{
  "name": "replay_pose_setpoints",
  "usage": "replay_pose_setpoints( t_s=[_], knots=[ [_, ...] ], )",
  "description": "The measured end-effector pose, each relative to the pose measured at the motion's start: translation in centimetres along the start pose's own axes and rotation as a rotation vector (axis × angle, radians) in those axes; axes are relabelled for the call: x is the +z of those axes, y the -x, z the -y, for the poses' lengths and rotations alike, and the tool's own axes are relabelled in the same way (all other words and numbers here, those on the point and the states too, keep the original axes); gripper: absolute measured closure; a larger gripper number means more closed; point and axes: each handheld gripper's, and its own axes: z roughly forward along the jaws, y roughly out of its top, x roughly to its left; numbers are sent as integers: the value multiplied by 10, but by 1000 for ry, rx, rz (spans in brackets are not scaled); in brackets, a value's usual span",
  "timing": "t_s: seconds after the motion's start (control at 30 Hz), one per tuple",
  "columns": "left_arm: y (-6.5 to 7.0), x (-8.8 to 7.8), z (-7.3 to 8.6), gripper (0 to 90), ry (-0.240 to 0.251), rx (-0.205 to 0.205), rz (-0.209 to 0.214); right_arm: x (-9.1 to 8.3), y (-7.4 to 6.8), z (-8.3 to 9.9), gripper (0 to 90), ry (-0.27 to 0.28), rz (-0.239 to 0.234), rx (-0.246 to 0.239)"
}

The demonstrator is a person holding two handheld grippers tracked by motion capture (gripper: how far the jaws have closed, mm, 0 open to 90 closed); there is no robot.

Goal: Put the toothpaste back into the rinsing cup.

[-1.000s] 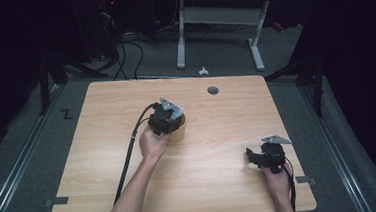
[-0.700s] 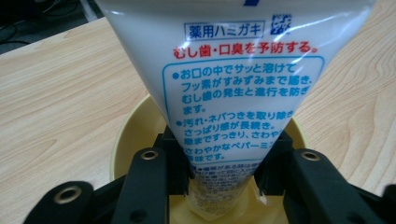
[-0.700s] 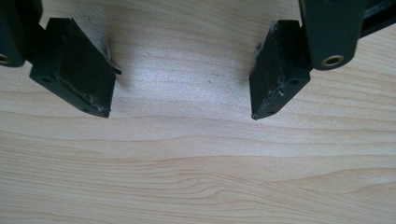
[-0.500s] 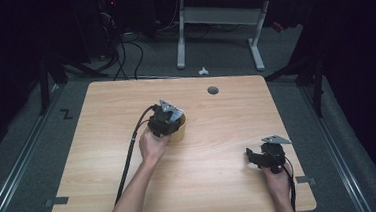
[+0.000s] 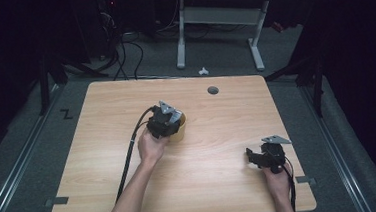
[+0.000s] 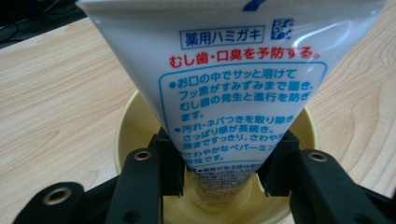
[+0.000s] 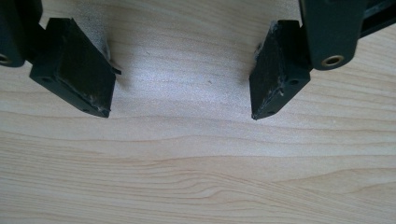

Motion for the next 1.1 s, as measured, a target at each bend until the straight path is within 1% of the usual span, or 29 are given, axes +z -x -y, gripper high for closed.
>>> replay_pose_setpoints(
  t_s=[0.1,0.27,0.4,0.53,0.67,0.87,1.1],
  knots=[
    [-1,0,0,569,0,-12,2,0,0,0,229,0,0,1],
    [-1,-3,0,530,1,-1,-14,0,0,0,229,0,0,1],
    [-2,-3,0,491,9,-16,-7,0,0,0,229,0,0,1],
    [-3,-3,-1,421,14,-28,-2,0,0,0,229,1,0,1],
    [-2,-3,-1,404,17,-29,-10,0,0,0,229,1,0,1],
    [-3,-8,-5,345,52,-48,-4,0,0,0,229,1,1,1],
    [-3,-11,-5,295,57,-48,-7,0,0,0,229,1,0,2]
  ],
)
